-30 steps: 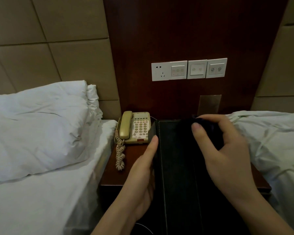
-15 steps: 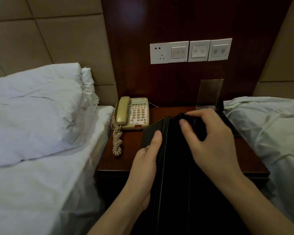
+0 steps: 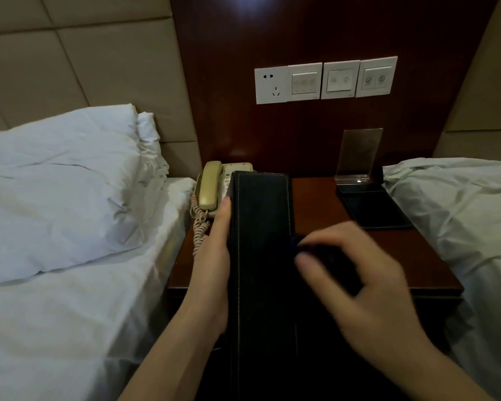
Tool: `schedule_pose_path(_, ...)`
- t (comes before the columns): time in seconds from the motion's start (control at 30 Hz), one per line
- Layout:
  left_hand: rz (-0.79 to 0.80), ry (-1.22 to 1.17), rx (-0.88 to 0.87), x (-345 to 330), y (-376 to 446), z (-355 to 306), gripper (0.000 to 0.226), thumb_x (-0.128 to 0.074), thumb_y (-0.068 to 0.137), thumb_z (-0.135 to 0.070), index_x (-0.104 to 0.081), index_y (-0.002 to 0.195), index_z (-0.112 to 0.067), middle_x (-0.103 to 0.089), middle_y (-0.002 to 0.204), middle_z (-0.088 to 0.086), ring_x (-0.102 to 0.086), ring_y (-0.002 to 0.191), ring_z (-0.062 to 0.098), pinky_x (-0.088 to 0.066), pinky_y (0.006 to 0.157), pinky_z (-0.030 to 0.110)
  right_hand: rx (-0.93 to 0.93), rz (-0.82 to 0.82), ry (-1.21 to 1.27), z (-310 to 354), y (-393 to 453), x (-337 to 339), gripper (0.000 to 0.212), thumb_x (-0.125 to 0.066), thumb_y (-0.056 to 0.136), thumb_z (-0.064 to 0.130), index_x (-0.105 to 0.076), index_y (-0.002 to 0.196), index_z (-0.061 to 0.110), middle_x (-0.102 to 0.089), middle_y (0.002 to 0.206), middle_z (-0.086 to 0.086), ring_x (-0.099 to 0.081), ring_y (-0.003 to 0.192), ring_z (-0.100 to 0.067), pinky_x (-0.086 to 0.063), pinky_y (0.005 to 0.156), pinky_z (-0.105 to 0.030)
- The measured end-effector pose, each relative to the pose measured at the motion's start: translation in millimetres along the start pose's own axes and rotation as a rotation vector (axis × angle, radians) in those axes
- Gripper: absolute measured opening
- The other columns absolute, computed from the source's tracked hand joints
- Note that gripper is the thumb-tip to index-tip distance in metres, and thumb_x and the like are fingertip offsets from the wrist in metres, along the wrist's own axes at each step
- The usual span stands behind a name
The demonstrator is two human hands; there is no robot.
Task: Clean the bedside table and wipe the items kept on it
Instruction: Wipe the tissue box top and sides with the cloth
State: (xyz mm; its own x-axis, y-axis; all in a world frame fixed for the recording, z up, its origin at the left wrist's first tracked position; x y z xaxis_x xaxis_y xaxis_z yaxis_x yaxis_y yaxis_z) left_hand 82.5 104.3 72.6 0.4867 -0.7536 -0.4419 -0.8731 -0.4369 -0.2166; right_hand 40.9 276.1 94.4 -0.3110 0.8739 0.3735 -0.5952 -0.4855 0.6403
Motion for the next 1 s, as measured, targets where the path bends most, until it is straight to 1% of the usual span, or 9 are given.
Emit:
schedule_pose_path(0.1, 0.119, -0.039, 0.070, -8, -5, 5, 0.067, -0.061, 0.076, -0.072, -0.076, 0.121, -0.024, -0.077, 0.118, 0.010, -0.077, 0.097, 0.023, -0.057, 0.082, 0.040, -0.314, -0.306, 0.234, -25, 7, 17, 0.010, -0.061, 0.091, 0.031, -0.065, 0.100, 0.032, -0.068, 0.094, 0.021, -0.064, 0.089, 0.004, -0.047, 0.066, -0.006)
schedule_pose_path(0.23, 0.179, 0.023, 0.111, -21, -5, 11, 0.035, -0.064, 0.073, -0.056, -0.084, 0.071, -0.028, -0.081, 0.086, 0.006, -0.078, 0.069, 0.018, -0.055, 0.072, 0.036, -0.451, -0.371, 0.293, -37, 10, 21, 0.009, -0.061, 0.093, 0.032, -0.066, 0.100, 0.033, -0.069, 0.092, 0.019, -0.066, 0.087, 0.003, -0.050, 0.064, -0.010)
schedule_pose_path(0.4, 0.191, -0.014, 0.092, -24, -7, 7, 0.039, -0.062, 0.072, -0.056, -0.086, 0.085, -0.028, -0.081, 0.102, 0.006, -0.079, 0.085, 0.019, -0.053, 0.079, 0.038, -0.647, -0.481, 0.317, -62, 12, 42, 0.014, -0.059, 0.095, 0.038, -0.066, 0.107, 0.032, -0.069, 0.105, 0.007, -0.067, 0.090, -0.003, -0.049, 0.061, -0.014)
schedule_pose_path(0.5, 0.140, -0.032, 0.043, -26, -13, 3, 0.045, -0.057, 0.069, -0.062, -0.085, 0.081, -0.028, -0.082, 0.091, 0.002, -0.079, 0.077, 0.018, -0.051, 0.078, 0.039, -0.816, -0.351, 0.428, -70, 9, 41, 0.013, -0.056, 0.097, 0.038, -0.068, 0.102, 0.034, -0.071, 0.103, 0.012, -0.069, 0.085, 0.000, -0.049, 0.064, -0.018)
schedule_pose_path(0.6, 0.054, 0.024, 0.062, -26, -14, 3, 0.053, -0.056, 0.065, -0.070, -0.070, 0.095, -0.029, -0.081, 0.085, 0.003, -0.076, 0.080, 0.024, -0.050, 0.075, 0.039, -0.942, -0.142, 0.581, -70, 4, 34, 0.023, -0.057, 0.095, 0.044, -0.073, 0.106, 0.030, -0.075, 0.104, 0.006, -0.071, 0.096, -0.011, -0.052, 0.086, -0.033)
schedule_pose_path(0.7, 0.014, 0.101, 0.081, -28, -13, 3, 0.048, -0.052, 0.064, -0.078, -0.057, 0.090, -0.037, -0.069, 0.097, -0.001, -0.063, 0.093, 0.021, -0.049, 0.083, 0.040, -0.950, -0.117, 0.601, -72, 3, 38, 0.035, -0.062, 0.090, 0.049, -0.072, 0.115, 0.027, -0.075, 0.108, 0.001, -0.071, 0.103, -0.021, -0.049, 0.098, -0.043)
schedule_pose_path(0.8, -0.080, 0.158, 0.058, -22, -8, 7, 0.039, -0.045, 0.084, -0.076, -0.057, 0.087, -0.039, -0.065, 0.102, -0.005, -0.061, 0.101, 0.020, -0.044, 0.109, 0.050, -0.911, -0.155, 0.583, -69, 4, 37, 0.030, -0.063, 0.091, 0.043, -0.071, 0.115, 0.026, -0.076, 0.106, 0.002, -0.073, 0.096, -0.017, -0.054, 0.083, -0.036)
schedule_pose_path(0.87, -0.119, 0.142, 0.031, -20, -9, 12, 0.034, -0.044, 0.094, -0.068, -0.059, 0.090, -0.038, -0.066, 0.103, -0.004, -0.062, 0.101, 0.019, -0.043, 0.109, 0.049, -0.897, -0.173, 0.580, -65, 4, 32, 0.022, -0.062, 0.093, 0.038, -0.073, 0.107, 0.026, -0.077, 0.099, 0.002, -0.074, 0.089, -0.015, -0.053, 0.073, -0.033)
schedule_pose_path(1.0, -0.075, 0.051, -0.029, -20, -7, 20, 0.064, -0.055, 0.066, -0.077, -0.065, 0.115, -0.037, -0.070, 0.121, -0.004, -0.064, 0.114, 0.018, -0.047, 0.101, 0.041, -0.877, -0.252, 0.599, -62, 5, 31, 0.009, -0.062, 0.093, 0.038, -0.069, 0.095, 0.033, -0.076, 0.084, 0.012, -0.072, 0.072, -0.004, -0.050, 0.066, -0.028)
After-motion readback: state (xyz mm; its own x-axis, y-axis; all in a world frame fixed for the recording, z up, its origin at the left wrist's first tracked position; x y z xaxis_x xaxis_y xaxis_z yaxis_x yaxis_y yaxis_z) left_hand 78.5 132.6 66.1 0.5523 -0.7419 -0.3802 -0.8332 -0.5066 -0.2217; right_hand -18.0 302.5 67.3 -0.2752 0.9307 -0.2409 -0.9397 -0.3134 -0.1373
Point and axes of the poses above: each hand's wrist, its own y-axis towards the middle knuckle, its own x-axis out of the back of the hand, z = x × y, the point moved 3 cm from there along y, towards the middle knuckle
